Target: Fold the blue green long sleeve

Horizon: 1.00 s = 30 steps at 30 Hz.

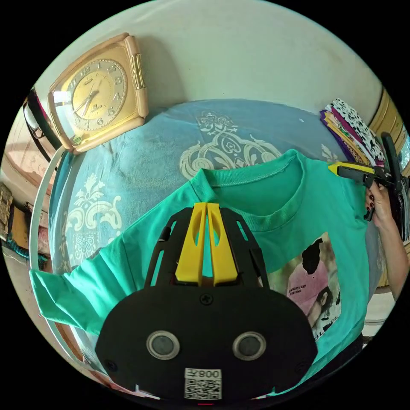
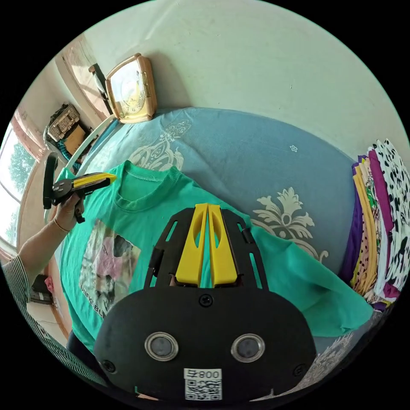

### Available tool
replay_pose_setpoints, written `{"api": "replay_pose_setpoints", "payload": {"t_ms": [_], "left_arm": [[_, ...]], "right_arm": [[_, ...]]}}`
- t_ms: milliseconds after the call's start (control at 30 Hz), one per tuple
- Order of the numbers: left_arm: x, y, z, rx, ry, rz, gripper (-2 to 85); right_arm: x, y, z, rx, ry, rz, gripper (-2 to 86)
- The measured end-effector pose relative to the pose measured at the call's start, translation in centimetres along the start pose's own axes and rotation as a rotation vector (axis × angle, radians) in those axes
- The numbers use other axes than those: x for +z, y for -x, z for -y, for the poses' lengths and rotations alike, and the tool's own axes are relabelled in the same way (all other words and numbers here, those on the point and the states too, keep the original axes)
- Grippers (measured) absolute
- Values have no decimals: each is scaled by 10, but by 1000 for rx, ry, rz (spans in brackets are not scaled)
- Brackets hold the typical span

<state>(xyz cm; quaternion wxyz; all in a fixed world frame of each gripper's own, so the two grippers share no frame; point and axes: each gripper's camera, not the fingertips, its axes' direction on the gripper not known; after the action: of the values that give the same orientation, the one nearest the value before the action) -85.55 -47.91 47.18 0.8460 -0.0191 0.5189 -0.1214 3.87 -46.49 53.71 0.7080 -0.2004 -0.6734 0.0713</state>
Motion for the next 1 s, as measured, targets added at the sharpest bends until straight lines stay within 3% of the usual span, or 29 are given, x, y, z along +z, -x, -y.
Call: {"api": "replay_pose_setpoints", "payload": {"t_ms": [133, 267, 433, 567, 700, 767, 867, 1000], "left_arm": [[28, 21, 2, -37, -20, -67, 2], [41, 20, -10, -33, -64, -45, 2], [45, -17, -40, 103, -170, -194, 2], [95, -40, -38, 192, -63, -88, 2], [101, -25, -37, 158, -91, -68, 2], [102, -9, -44, 140, -143, -29, 2], [134, 13, -43, 77, -82, 64, 2], [167, 29, -47, 39, -65, 37, 2]], "right_arm": [[22, -35, 22, 62, 32, 88, 0], [18, -31, 37, 46, 20, 35, 0], [-30, -8, -13, -83, -46, 147, 0], [-3, 2, -38, -104, 81, 12, 0], [-17, -23, -25, 7, 15, 46, 0], [-34, -14, -19, -24, -63, 67, 0], [-35, 17, 11, -116, -99, 104, 1], [-4, 65, 70, -224, -68, 108, 0]]}}
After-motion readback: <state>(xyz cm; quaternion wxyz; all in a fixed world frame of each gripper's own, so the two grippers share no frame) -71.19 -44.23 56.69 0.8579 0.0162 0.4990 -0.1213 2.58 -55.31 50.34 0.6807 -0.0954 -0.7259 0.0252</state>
